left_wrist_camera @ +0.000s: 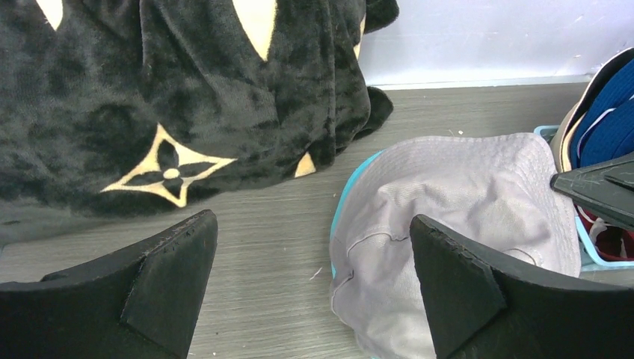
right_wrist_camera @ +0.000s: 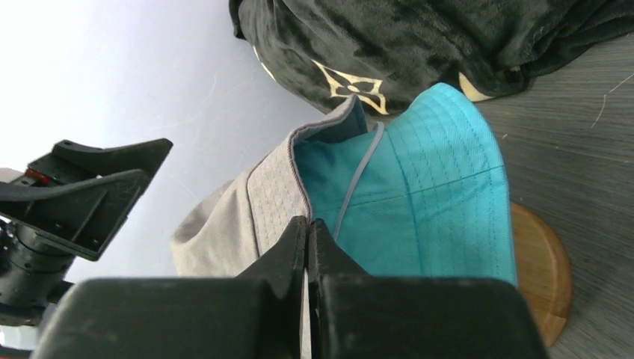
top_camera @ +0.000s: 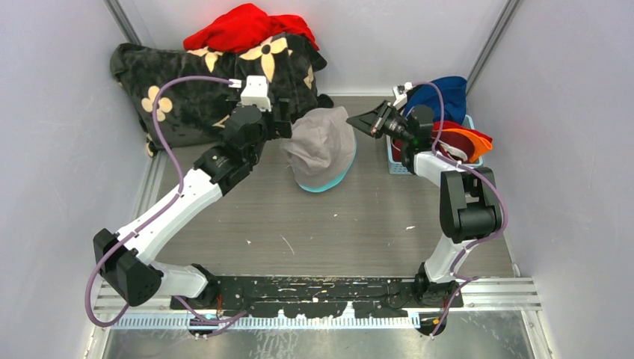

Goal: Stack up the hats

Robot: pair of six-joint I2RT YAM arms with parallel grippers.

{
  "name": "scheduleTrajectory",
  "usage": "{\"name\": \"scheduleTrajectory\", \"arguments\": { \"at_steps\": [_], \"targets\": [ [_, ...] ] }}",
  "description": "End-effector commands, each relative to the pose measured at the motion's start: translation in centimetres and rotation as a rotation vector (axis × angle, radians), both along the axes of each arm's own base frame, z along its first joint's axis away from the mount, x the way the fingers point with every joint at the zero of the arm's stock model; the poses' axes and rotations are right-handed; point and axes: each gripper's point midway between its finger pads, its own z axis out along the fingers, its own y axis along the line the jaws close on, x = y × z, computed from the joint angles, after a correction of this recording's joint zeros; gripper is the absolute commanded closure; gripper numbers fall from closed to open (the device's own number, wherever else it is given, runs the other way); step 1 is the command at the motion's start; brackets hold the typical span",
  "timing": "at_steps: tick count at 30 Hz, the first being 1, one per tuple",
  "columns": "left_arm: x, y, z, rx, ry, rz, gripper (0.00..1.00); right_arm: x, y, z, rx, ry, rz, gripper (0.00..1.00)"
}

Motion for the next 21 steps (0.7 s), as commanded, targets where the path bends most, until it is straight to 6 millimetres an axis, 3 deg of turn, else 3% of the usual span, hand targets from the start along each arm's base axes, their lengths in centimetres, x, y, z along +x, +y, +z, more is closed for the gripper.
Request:
{"name": "scheduleTrajectory", "arguments": {
  "at_steps": [1, 4, 10, 16, 21],
  "targets": [
    [-0.3, 0.5, 1.6, -0.038, -0.038, 0.001, 0.0, 0.8, -0.6, 1.8, -0.005, -0.062, -0.045, 0.99],
    [-0.5, 0.8, 1.5, -0.038, -0.039, 0.008, 0.0, 2.2, -1.6, -0.7, -0.09, 0.012, -0.13, 0.99],
    [-0.5, 1.2, 0.8, -0.035, -0.027, 0.02, 0.0, 2.9, -2.7, -4.9, -0.19, 0.126, -0.205, 0.99],
    [-0.5, 1.2, 0.0, -0.036, -0.012, 0.022, 0.0, 2.8, -2.8, -6.7, -0.214, 0.145, -0.206, 0.99],
    [-0.2, 1.8, -2.2, -0.061, 0.022, 0.047, 0.0, 3.2, -2.9, -7.3, -0.23, 0.153, -0.211, 0.99]
  ]
}}
